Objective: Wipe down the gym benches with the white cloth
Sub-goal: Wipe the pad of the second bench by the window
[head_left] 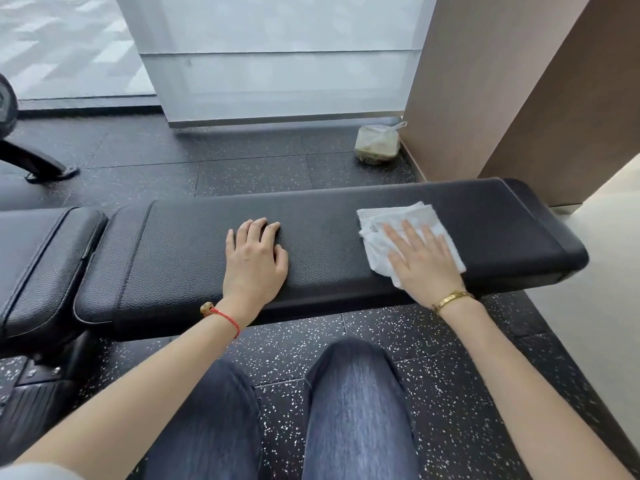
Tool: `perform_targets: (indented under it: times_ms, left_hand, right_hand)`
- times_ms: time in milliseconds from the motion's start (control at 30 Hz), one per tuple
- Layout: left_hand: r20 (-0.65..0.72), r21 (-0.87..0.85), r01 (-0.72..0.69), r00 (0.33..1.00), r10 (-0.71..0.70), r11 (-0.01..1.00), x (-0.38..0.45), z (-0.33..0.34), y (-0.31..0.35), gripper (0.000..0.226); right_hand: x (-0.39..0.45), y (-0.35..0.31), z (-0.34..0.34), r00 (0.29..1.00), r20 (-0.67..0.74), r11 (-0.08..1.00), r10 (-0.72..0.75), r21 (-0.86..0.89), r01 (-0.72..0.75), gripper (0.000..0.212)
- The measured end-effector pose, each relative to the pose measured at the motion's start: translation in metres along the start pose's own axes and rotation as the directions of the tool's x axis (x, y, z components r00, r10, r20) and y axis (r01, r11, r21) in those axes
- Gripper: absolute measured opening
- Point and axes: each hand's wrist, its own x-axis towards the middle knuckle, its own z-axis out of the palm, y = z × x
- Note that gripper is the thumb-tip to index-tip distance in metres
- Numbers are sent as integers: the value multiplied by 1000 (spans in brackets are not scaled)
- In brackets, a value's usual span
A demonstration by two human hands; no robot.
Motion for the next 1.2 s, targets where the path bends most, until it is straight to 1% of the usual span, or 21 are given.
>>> perform_targets:
  times_ms: [67,133,200,233,267,300,367,433,467,533,567,633,733,800,867,933,1000,1067,1133,1200]
  left_hand:
    - [-4,-4,5,1000,-5,1000,0,-1,1,44]
    - [-10,-4,8,1000,-8,1000,0,-2,2,44]
    - [-18,1,5,1000,-5,1000,0,-1,2,43]
    - [-26,-3,3,1000,-3,1000,0,-1,1,43]
    - [-37,-11,2,999,-2,1000,0,-1,1,42]
    - [-47,-20,2,999,-3,1000,0,-1,1,41]
    - [-56,-28,7,998,-9,1000,0,0,1,40]
    - [-61,-35,12,998,-14,999,0,0,0,40]
    - [-65,-40,13,998,-15,999,0,0,0,40]
    - [-67,-45,12,998,-15,999,0,0,0,40]
    - [-67,-47,11,998,-14,999,0,0,0,40]
    - [-68,-51,10,998,-13,999,0,-1,-1,40]
    - [-66,-54,8,998,-12,998,-1,-1,-1,40]
    - [-62,-47,9,998,-12,999,-1,-2,1,41]
    - [-60,-40,9,998,-12,999,-1,-2,2,41]
    - [-63,-35,12,998,-14,999,0,-2,2,41]
    - [-73,-35,17,997,-19,999,-1,-2,3,43]
    - [-77,-35,18,997,-21,999,-1,-2,3,45]
    - [-79,-39,15,997,-18,999,-1,-2,3,45]
    - [-77,-45,16,997,-19,999,-1,-2,2,45]
  right_hand:
    - [14,37,-7,989,18,989,148,-11,-148,54]
    - [36,63,-15,960,29,961,278,2,-278,55]
    - [61,69,-21,936,52,936,349,34,-351,55]
    - [71,62,-23,933,66,933,354,49,-358,55]
    - [80,50,-23,941,72,941,332,53,-336,55]
    - [86,34,-24,958,70,959,277,45,-280,55]
    - [86,-5,-20,992,63,994,105,9,-105,56]
    - [69,-38,-13,996,62,998,-57,-11,58,56]
    - [56,-48,-8,992,57,994,-112,-9,113,55]
    - [30,-45,-1,985,35,985,-171,1,171,54]
    - [20,-34,1,984,21,985,-175,0,175,53]
    - [10,-1,2,992,-5,992,-127,0,127,53]
    - [18,56,-4,998,-6,998,57,-7,-57,54]
    - [37,85,-9,984,-2,984,176,-7,-176,55]
    - [62,96,-15,966,17,966,259,19,-259,55]
    - [86,87,-19,955,54,954,292,50,-295,55]
    - [100,61,-21,969,73,969,235,61,-239,55]
    - [99,28,-20,991,90,991,98,79,-106,54]
    - [81,1,-14,996,83,996,-39,81,32,54]
    - [53,-6,-7,991,45,990,-123,70,120,53]
